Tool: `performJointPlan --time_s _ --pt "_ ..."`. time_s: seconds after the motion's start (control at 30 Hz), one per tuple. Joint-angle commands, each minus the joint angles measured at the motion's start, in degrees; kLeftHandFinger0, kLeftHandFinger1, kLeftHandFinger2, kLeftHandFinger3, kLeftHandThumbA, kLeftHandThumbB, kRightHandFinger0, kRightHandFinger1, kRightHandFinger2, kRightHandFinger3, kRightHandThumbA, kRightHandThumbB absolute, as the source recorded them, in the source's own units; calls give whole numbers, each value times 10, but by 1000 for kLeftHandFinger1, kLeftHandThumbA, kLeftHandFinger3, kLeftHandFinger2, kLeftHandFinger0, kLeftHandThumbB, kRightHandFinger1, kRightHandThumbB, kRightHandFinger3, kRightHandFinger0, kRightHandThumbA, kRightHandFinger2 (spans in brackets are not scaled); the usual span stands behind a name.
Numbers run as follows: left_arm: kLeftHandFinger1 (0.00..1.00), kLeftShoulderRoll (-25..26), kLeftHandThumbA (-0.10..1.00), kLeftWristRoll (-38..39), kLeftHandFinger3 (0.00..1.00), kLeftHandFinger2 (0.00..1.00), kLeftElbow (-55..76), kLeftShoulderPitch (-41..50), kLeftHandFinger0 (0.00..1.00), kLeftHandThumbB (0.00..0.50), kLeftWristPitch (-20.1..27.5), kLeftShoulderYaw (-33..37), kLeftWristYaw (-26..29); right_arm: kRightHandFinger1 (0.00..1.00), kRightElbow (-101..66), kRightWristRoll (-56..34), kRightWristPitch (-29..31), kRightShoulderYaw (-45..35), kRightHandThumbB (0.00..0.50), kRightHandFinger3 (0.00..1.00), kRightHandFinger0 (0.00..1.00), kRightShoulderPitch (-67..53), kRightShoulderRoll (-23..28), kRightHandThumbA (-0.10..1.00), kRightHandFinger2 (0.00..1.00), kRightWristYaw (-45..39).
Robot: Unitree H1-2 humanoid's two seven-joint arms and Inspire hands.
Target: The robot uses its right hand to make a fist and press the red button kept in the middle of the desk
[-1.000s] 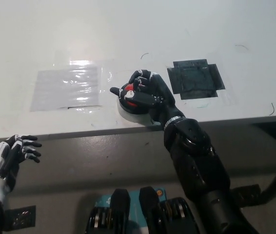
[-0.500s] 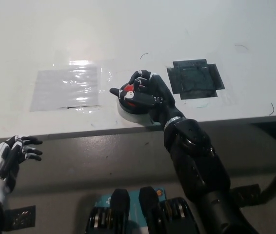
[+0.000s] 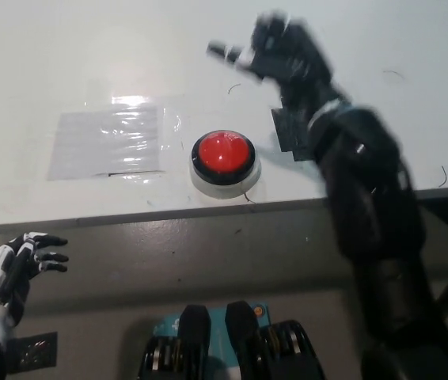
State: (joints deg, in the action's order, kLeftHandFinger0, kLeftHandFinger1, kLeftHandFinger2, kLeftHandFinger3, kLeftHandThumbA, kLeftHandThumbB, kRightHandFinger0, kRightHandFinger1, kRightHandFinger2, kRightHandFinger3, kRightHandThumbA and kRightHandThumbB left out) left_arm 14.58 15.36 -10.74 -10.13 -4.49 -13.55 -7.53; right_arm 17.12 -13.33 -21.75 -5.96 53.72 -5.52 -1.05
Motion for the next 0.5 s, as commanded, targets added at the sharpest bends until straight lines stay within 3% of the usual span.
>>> performJointPlan --time_s 0.0,0.2,0.23,0.33,0.4,0.47 --pt "383 19 704 -6 571 466 21 1 374 132 6 1 -7 0 -54 -21 -51 -9 370 68 0 29 19 1000 62 3" --pt "387 17 676 0 556 461 21 2 376 136 0 -5 -1 0 -82 -20 -50 -28 360 88 0 3 70 1000 68 -5" --pt "347 17 673 -1 525 418 21 2 328 133 3 -5 -2 0 -81 -23 -41 -31 352 109 0 -3 79 1000 82 -12" --pt "330 19 683 -2 532 410 15 2 300 114 12 -5 -6 0 -98 -17 -27 -42 322 118 0 -26 116 1000 75 -13" --pt "345 20 688 -1 541 422 15 2 325 119 10 -5 -5 0 -130 -19 -42 -53 319 115 0 -42 130 1000 64 -3" --pt "324 19 679 6 531 406 18 5 289 109 2 -7 -7 0 -162 -20 -50 -70 308 112 0 -69 153 1000 52 2"
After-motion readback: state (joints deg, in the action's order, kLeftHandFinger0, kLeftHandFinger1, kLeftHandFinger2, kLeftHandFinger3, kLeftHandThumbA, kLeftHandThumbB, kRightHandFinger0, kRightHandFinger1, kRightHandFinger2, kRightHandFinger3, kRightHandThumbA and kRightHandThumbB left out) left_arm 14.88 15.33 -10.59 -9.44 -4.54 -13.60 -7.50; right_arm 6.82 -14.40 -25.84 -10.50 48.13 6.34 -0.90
